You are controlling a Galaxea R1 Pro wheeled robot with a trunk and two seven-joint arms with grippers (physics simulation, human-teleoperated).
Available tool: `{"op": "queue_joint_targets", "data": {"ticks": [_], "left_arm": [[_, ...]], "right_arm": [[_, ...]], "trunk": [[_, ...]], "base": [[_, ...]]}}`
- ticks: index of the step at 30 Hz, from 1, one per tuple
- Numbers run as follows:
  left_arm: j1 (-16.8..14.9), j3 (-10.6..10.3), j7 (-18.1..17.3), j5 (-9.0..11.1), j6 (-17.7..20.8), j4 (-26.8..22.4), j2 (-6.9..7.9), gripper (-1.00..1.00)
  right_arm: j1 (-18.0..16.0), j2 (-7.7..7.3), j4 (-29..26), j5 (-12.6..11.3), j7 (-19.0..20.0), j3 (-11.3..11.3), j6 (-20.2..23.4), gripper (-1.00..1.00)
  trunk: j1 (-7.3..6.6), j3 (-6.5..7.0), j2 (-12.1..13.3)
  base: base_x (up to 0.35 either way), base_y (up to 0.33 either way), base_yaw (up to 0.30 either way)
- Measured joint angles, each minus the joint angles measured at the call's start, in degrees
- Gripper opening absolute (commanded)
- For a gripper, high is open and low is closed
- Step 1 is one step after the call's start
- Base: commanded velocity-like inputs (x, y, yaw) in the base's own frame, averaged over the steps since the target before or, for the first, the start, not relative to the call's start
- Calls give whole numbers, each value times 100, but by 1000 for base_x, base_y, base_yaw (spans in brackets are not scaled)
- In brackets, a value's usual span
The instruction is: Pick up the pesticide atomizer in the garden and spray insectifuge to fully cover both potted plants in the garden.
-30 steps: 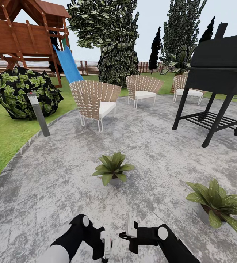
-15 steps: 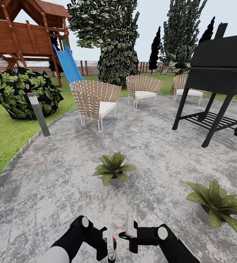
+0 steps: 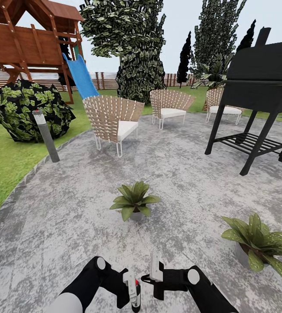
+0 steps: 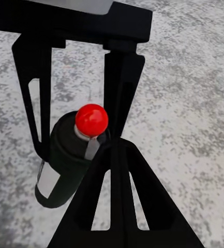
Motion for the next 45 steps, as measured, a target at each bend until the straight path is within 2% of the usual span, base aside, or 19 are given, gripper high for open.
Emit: {"op": "queue_joint_targets", "data": {"ticks": [5,8,11,23,24,27,28,29,32,33,34,35,37,40,41,43,44,45], "left_arm": [[0,0,8,19,0,0,0,-100],[0,1,3,331,-61,-1,0,-100],[0,0,1,449,-304,7,0,-100],[16,-21,38,417,-356,8,6,-100],[35,-31,73,377,-357,5,237,-100],[43,-34,78,352,-350,-18,783,-100],[46,-33,76,365,-352,-25,1100,-100],[45,-32,76,363,-356,-23,1234,-100],[44,-27,76,371,-363,-19,1364,-100],[44,-28,75,372,-365,-19,1412,-100],[43,-28,76,372,-366,-13,1682,-100],[42,-29,75,358,-369,-8,1840,-100],[43,-24,75,376,-374,-18,1949,-100],[44,-11,85,378,-362,-67,1952,-100],[42,23,93,391,-350,-73,1945,-100],[38,62,190,432,-329,-72,1936,-100],[37,81,329,449,-316,-71,1929,-100],[36,122,615,472,-298,-32,1911,-100]], "right_arm": [[0,5,1,0,0,0,0,-100],[0,23,1,0,0,0,0,-100],[0,26,-3,0,0,0,0,-100],[0,26,4,0,0,0,0,-100],[0,26,4,6,0,0,0,-100],[0,26,12,8,0,0,0,-100],[0,26,12,27,0,0,0,-100],[0,26,16,35,0,0,0,-100],[0,13,24,51,-7,0,0,-100],[0,12,26,51,-8,0,0,100],[0,-8,30,60,-9,-7,-1,100],[0,-16,30,58,-9,-5,0,100],[0,-24,37,56,-11,-5,2,100],[0,-59,90,49,-47,-39,1,100],[0,-125,183,49,-97,-45,-6,100],[0,-300,490,40,-496,-49,-20,100],[1,-400,760,37,-935,-67,-23,100],[8,-501,1336,28,-1895,-64,-28,100]], "trunk": [[0,0,0],[0,0,0],[0,0,0],[0,0,0],[0,0,0],[0,0,0],[0,0,0],[0,0,0],[0,0,0],[0,0,0],[0,0,0],[0,0,0],[0,0,0],[0,0,0],[0,0,0],[0,0,0],[0,0,0],[1,-1,0]], "base": [[0,0,0],[0,0,0],[0,0,0],[0,0,0],[0,0,0],[0,0,0],[0,0,0],[0,0,0],[0,0,0],[0,0,0],[0,0,0],[0,0,0],[0,0,0],[0,0,0],[0,0,0],[0,0,0],[0,0,0],[0,0,0]]}}
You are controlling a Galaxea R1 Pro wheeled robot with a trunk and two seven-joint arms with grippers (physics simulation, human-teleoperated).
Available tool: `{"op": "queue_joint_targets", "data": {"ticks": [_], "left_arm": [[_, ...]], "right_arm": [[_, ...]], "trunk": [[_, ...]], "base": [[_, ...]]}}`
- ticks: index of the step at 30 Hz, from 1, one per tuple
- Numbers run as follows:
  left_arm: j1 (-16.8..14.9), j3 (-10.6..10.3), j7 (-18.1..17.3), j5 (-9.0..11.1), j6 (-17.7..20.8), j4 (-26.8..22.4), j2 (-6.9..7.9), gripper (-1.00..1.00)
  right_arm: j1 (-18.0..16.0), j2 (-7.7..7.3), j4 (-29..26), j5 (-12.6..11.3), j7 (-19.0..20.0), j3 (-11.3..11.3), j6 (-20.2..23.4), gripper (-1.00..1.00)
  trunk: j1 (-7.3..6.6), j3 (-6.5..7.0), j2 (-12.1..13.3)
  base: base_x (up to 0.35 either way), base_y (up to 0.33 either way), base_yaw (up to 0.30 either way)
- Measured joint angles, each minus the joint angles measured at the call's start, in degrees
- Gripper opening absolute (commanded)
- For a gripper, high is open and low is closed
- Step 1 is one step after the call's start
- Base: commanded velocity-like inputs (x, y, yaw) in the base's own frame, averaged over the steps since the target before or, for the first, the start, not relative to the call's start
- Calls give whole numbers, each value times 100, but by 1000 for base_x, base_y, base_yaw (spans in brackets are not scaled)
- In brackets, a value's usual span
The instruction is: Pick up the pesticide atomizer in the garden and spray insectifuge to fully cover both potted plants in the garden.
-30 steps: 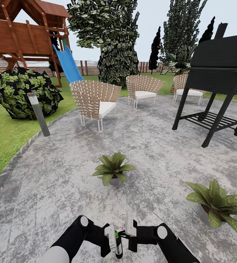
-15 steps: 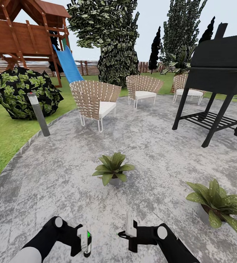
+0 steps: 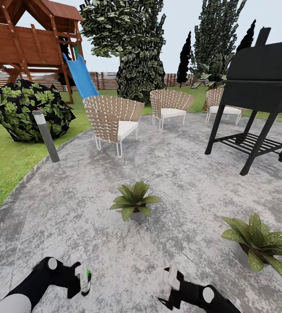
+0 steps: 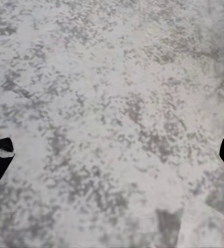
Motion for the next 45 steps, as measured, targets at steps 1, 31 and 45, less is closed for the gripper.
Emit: {"op": "queue_joint_targets", "data": {"ticks": [1,31,45], "left_arm": [[0,17,147,9,8,15,-19,-100],[-287,1021,2920,878,4798,-71,-1702,-100],[-396,1062,2967,878,4885,-60,-1738,-100]], "right_arm": [[0,-31,446,-15,-659,10,-10,100],[47,235,2650,-3236,-4430,-141,-24,100],[47,263,2661,-3238,-4415,-141,-24,100]], "trunk": [[0,0,0],[-2,1,0],[-4,-29,0]], "base": [[0,0,0],[14,0,0],[328,51,0]]}}
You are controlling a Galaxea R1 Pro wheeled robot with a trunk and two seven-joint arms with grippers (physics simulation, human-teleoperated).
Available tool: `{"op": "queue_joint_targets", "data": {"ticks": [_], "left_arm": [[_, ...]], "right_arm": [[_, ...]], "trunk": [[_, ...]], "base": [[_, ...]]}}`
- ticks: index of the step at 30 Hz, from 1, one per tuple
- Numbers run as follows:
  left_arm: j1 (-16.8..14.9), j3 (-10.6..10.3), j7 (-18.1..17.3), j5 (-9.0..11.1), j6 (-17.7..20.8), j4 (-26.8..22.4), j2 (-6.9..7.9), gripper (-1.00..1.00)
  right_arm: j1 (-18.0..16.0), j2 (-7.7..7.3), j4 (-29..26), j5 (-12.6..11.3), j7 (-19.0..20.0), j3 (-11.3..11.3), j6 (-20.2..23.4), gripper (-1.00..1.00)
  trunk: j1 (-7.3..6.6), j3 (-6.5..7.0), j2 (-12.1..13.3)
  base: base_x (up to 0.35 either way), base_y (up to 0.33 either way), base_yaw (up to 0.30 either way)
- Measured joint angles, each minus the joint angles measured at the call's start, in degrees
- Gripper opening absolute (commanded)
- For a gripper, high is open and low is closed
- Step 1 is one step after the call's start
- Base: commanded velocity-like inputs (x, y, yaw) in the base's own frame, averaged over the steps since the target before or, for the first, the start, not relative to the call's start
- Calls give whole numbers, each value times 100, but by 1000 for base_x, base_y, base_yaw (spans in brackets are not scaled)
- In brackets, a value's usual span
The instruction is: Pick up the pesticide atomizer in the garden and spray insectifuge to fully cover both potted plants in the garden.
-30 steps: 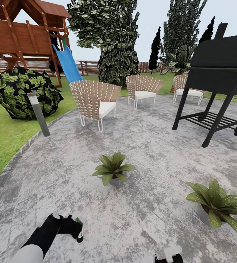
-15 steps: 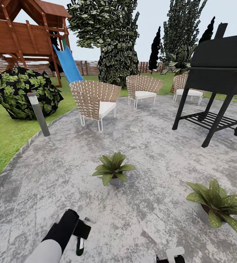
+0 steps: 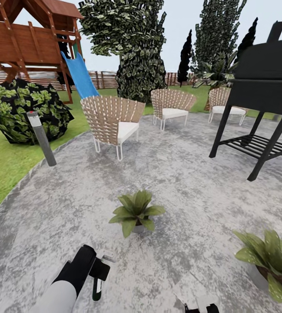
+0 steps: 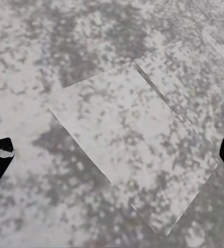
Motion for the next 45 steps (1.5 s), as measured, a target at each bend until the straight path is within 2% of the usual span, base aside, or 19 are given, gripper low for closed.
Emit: {"op": "queue_joint_targets", "data": {"ticks": [9,13,23,27,38,41,43,44,45], "left_arm": [[67,18,36,-10,3,-49,-1,-100],[64,20,38,7,4,-469,-1,-100],[62,-1,36,0,-1,-490,0,-100],[70,0,30,-4,2,-492,6,-100],[70,-46,16,-9,33,-457,9,-100],[71,-70,-46,-61,580,-409,149,-100],[45,-105,-153,-22,984,-407,208,-100],[33,-243,-262,0,1156,-406,207,-100],[4,-595,-444,30,1281,-411,203,-100]], "right_arm": [[8,32,-7,-7,1,-1,2,100],[9,52,-4,-7,1,-1,3,100],[10,44,-5,-10,1,-1,-1,100],[9,44,-4,-9,1,-1,0,100],[9,45,-4,-9,1,-2,0,100],[9,44,-3,-9,1,-1,0,100],[9,43,-1,-9,1,-2,0,100],[9,39,-1,-9,1,-2,0,100],[9,37,1,-9,1,-2,0,100]], "trunk": [[0,-77,0],[0,-85,0],[0,-56,0],[3,-40,0],[3,-38,0],[3,-38,0],[3,-38,0],[3,-38,0],[3,-38,0]], "base": [[306,171,-130],[274,226,-139],[325,-42,-168],[64,-36,-106],[-151,-1,-4],[0,0,0],[0,0,0],[0,0,0],[0,0,0]]}}
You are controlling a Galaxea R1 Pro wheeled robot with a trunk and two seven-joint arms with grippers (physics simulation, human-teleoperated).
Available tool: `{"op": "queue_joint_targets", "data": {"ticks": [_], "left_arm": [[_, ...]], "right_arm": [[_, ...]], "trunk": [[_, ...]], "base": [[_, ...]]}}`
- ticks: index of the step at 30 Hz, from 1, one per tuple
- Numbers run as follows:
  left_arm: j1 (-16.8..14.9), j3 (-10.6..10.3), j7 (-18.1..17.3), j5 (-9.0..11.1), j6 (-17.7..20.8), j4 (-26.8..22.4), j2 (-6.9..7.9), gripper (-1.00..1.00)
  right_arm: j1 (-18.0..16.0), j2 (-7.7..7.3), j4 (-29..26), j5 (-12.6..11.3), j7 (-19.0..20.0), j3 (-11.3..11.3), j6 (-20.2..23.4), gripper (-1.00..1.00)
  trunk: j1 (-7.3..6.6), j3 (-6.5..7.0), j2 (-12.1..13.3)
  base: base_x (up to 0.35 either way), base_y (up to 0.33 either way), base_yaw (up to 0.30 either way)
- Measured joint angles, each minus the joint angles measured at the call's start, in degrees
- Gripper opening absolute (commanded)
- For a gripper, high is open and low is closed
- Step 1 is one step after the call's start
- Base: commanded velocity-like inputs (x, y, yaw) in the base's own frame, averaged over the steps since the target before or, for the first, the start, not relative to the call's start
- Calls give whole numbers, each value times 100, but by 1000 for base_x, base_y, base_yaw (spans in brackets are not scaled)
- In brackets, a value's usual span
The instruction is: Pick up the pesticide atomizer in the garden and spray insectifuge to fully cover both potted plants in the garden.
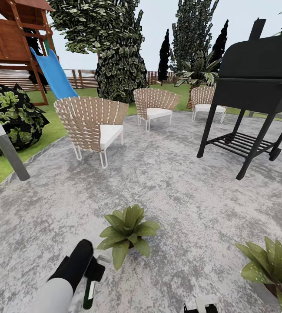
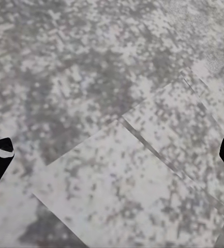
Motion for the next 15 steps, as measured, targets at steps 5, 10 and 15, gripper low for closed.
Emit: {"op": "queue_joint_targets", "data": {"ticks": [5,10,15], "left_arm": [[-424,-991,-1133,-262,313,-88,96,-100],[-460,-1001,-1219,-340,341,-69,745,-100],[-437,-1014,-1223,-306,358,-37,649,-100]], "right_arm": [[0,-1,1,1,0,1,0,100],[1,-5,-2,1,0,1,0,100],[0,-2,0,1,0,1,0,100]], "trunk": [[0,1,0],[0,3,0],[0,11,0]], "base": [[0,0,0],[0,0,-116],[0,0,-147]]}}
